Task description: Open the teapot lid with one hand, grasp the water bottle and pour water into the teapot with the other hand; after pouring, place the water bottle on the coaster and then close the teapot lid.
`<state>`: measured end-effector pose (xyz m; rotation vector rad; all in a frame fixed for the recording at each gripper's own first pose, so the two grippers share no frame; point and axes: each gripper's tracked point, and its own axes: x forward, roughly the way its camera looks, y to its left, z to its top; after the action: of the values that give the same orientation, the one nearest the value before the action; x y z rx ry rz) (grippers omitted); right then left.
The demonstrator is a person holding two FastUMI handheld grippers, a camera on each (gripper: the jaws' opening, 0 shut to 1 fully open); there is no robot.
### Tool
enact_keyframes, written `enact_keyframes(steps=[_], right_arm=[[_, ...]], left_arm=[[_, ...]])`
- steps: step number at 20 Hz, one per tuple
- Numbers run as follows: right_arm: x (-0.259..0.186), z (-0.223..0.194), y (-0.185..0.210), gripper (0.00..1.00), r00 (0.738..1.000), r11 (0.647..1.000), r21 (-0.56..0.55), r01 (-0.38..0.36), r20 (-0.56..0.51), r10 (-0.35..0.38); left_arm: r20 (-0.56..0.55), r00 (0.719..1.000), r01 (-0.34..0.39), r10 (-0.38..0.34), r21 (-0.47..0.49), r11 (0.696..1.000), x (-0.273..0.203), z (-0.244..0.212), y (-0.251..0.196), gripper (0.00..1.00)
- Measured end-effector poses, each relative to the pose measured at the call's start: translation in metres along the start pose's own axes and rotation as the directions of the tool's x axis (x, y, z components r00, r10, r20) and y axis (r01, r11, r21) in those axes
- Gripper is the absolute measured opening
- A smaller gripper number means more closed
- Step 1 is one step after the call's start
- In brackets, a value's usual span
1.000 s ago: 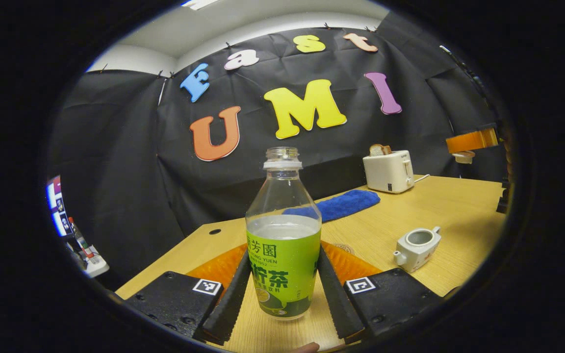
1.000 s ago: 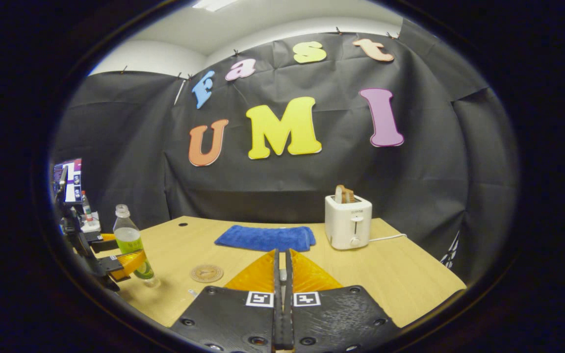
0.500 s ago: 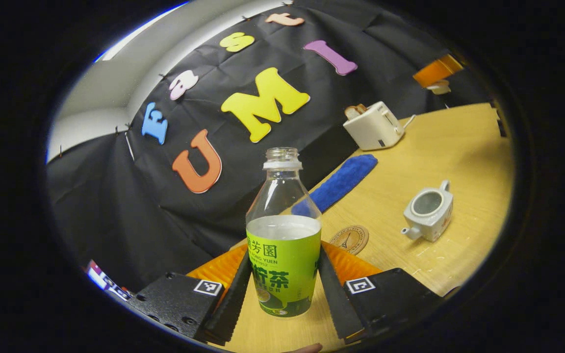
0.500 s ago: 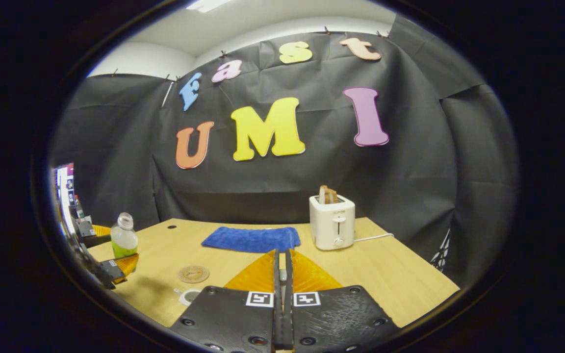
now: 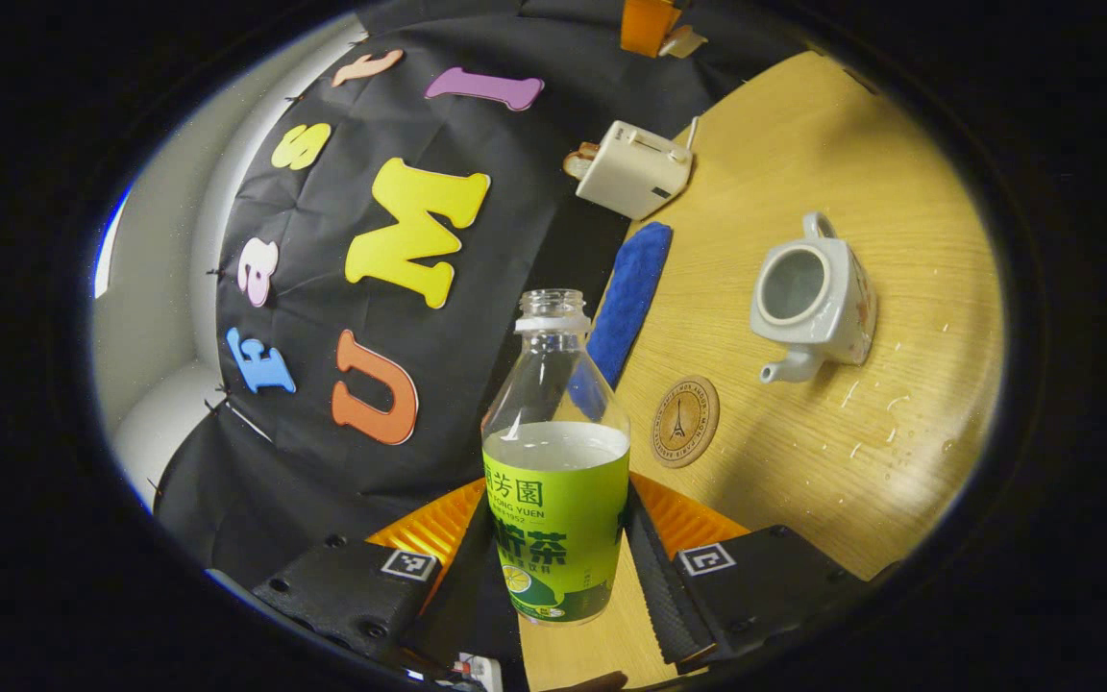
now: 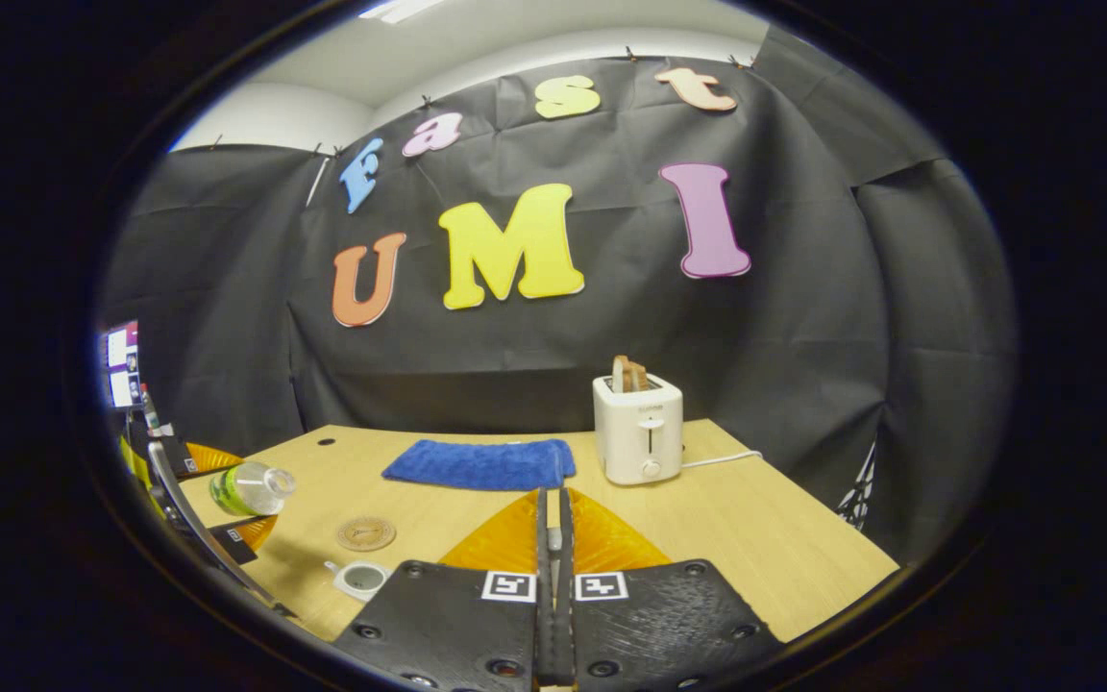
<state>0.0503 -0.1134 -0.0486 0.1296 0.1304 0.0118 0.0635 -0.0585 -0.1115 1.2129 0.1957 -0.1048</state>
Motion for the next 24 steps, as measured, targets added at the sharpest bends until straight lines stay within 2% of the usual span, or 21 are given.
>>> enact_keyframes(steps=[2,4,9,11,14,18,24], right_arm=[[0.002,-0.003,-0.002,0.00,1.000,1.000,0.001,0.003,-0.011,-0.003],[0.003,-0.004,-0.003,0.00,1.000,1.000,-0.010,0.006,-0.013,-0.006],[0.003,-0.004,-0.001,0.00,1.000,1.000,-0.022,0.003,-0.015,-0.003],[0.003,-0.008,-0.002,0.00,1.000,1.000,-0.025,0.003,-0.025,-0.004],[0.004,-0.007,-0.002,0.00,1.000,0.999,-0.032,0.004,-0.028,-0.005],[0.004,-0.008,-0.006,0.00,0.999,1.000,-0.025,0.008,-0.037,-0.009],[0.002,-0.005,-0.014,0.00,0.999,1.000,-0.011,0.023,-0.031,-0.023]], left_arm=[[0.002,1.000,-0.004,0.004,0.090,0.996,-0.001,0.006,-0.001,0.73],[0.001,1.000,0.001,-0.001,0.162,0.987,-0.004,0.010,-0.007,0.76],[0.001,1.000,-0.010,0.010,0.274,0.962,-0.012,0.020,-0.013,0.76],[0.001,1.000,-0.005,0.005,0.341,0.940,-0.012,0.022,-0.019,0.76],[0.007,1.000,-0.026,0.026,0.462,0.886,-0.014,0.023,-0.012,0.76],[0.012,1.000,-0.030,0.028,0.483,0.875,-0.016,0.029,-0.010,0.76],[0.022,0.999,-0.043,0.037,0.559,0.828,-0.024,0.040,-0.014,0.76]])
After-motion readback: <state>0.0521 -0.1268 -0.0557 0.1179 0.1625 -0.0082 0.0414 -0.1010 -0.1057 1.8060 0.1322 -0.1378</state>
